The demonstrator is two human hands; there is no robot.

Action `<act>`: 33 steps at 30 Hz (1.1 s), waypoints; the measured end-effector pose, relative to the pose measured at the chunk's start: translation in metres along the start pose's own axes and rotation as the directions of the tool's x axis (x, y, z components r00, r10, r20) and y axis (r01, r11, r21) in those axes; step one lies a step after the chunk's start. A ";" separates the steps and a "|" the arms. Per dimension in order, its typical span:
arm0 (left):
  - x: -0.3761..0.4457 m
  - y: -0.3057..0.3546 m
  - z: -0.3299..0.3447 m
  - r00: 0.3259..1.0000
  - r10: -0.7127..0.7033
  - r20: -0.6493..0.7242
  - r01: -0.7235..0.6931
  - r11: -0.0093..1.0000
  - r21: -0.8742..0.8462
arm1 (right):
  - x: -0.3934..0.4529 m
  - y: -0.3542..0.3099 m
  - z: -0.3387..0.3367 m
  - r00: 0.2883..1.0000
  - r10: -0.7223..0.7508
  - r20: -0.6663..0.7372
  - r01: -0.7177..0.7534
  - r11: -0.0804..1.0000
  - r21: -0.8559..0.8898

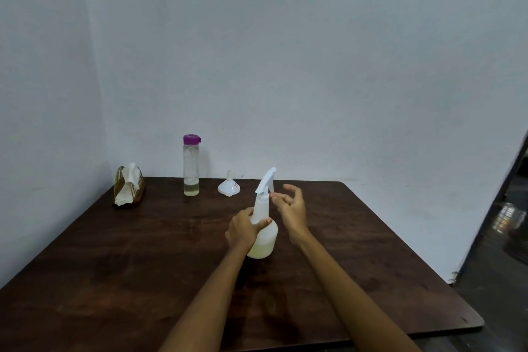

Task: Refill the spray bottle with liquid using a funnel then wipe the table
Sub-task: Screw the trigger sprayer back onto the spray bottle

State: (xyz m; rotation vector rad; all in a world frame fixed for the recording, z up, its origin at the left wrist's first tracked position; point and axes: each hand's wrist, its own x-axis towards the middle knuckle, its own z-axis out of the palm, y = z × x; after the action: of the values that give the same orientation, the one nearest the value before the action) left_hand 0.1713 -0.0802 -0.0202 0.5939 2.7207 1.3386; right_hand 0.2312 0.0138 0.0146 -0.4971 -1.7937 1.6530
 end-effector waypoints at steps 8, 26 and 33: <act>0.003 -0.002 -0.003 1.000 0.018 -0.010 -0.018 1.000 -0.003 | 0.007 -0.001 0.026 1.000 -0.010 0.001 0.010 0.990 -0.142; -0.001 0.002 0.002 0.997 -0.005 -0.076 0.004 1.000 -0.008 | -0.006 0.001 0.046 0.942 -0.286 -0.178 0.130 0.797 -0.590; 0.015 -0.005 -0.004 0.991 0.045 0.122 -0.041 0.998 -0.036 | -0.003 -0.002 0.040 0.966 -0.248 -0.072 0.181 0.849 -0.496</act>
State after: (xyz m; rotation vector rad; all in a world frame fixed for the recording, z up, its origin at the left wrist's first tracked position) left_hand 0.1550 -0.0803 -0.0197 0.7117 2.5972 1.3074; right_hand 0.2069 -0.0183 0.0157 -0.5823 -2.0780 0.9814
